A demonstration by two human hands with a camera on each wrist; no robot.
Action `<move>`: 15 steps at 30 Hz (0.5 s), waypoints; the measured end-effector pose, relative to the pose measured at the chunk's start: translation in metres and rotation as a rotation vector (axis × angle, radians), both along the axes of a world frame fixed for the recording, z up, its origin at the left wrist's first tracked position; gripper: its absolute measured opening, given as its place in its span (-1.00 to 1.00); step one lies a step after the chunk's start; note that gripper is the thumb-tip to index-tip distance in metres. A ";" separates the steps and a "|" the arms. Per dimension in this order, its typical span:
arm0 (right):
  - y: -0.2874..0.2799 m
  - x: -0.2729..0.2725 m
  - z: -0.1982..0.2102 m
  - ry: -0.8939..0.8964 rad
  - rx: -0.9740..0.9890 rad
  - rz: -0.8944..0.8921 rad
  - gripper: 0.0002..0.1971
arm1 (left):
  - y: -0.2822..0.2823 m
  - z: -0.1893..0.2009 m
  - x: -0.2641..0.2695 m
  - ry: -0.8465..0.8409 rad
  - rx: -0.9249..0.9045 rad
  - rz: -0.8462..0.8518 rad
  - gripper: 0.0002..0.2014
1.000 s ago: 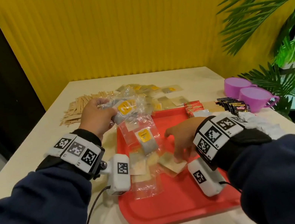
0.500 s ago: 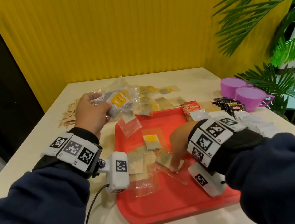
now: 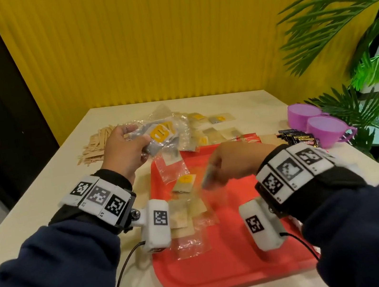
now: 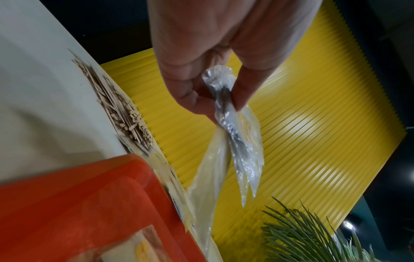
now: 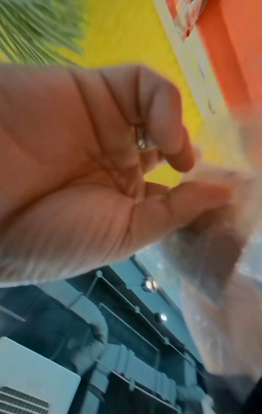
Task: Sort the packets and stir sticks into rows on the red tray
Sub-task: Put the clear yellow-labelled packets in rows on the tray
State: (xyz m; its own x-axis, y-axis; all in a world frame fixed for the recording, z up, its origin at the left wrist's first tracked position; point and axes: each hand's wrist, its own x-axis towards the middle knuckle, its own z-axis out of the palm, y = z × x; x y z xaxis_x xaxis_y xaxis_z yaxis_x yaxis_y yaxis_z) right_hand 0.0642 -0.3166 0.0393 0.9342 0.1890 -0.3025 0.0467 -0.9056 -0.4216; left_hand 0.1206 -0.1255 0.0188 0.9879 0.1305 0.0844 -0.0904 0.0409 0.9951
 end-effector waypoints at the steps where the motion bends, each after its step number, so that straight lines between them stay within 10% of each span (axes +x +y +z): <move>1: -0.003 0.002 0.004 -0.090 0.158 -0.084 -0.80 | 0.001 -0.001 0.001 0.007 -0.006 -0.002 -0.74; 8: -0.005 0.013 0.003 -0.367 0.945 -0.413 -0.58 | -0.002 0.005 0.006 0.039 -0.142 -0.032 -0.70; 15: -0.002 0.020 0.004 -0.280 1.056 -0.398 -0.67 | -0.006 0.023 0.012 -0.026 -0.338 -0.046 -0.77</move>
State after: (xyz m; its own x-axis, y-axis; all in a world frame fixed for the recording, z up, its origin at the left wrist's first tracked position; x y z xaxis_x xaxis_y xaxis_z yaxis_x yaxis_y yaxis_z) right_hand 0.0843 -0.3186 0.0435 0.9935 -0.0984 0.0570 0.0491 -0.0816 -0.9955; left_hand 0.1327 -0.1312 0.0417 0.9915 0.1107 0.0687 -0.1055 0.3730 0.9218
